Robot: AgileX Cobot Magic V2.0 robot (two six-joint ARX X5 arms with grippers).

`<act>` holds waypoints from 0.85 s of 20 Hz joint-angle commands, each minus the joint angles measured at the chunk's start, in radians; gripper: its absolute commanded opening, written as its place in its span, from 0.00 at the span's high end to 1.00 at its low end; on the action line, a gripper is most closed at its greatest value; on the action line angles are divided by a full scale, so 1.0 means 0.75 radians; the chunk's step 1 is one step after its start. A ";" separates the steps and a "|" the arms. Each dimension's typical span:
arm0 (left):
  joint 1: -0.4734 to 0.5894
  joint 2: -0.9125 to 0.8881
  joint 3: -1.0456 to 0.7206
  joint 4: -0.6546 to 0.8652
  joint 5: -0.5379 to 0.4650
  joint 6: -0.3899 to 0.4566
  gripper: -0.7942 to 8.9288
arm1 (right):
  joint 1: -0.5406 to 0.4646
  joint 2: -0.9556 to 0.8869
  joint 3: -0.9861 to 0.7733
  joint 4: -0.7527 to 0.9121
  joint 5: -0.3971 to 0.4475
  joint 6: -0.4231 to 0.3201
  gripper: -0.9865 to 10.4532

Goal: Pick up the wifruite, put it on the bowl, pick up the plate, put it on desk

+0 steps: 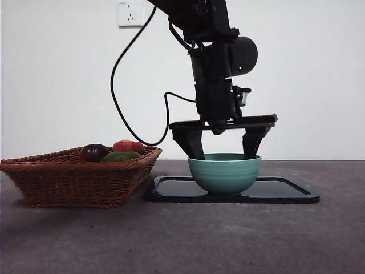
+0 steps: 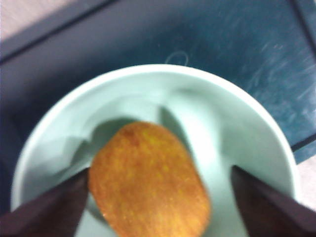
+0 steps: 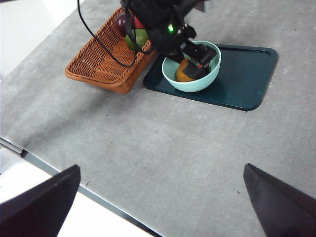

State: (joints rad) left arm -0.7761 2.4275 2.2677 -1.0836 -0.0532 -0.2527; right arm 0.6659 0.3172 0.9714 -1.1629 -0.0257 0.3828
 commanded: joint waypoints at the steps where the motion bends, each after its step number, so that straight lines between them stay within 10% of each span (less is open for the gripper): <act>1: -0.015 0.048 0.038 0.007 0.003 -0.002 0.61 | 0.009 0.001 0.011 0.013 0.001 0.003 0.43; 17: -0.005 0.048 0.524 -0.413 0.002 0.104 0.63 | 0.009 0.001 0.011 0.013 0.000 0.004 0.43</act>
State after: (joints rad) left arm -0.7681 2.4321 2.6236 -1.3968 -0.0536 -0.1959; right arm 0.6659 0.3172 0.9714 -1.1629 -0.0257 0.3828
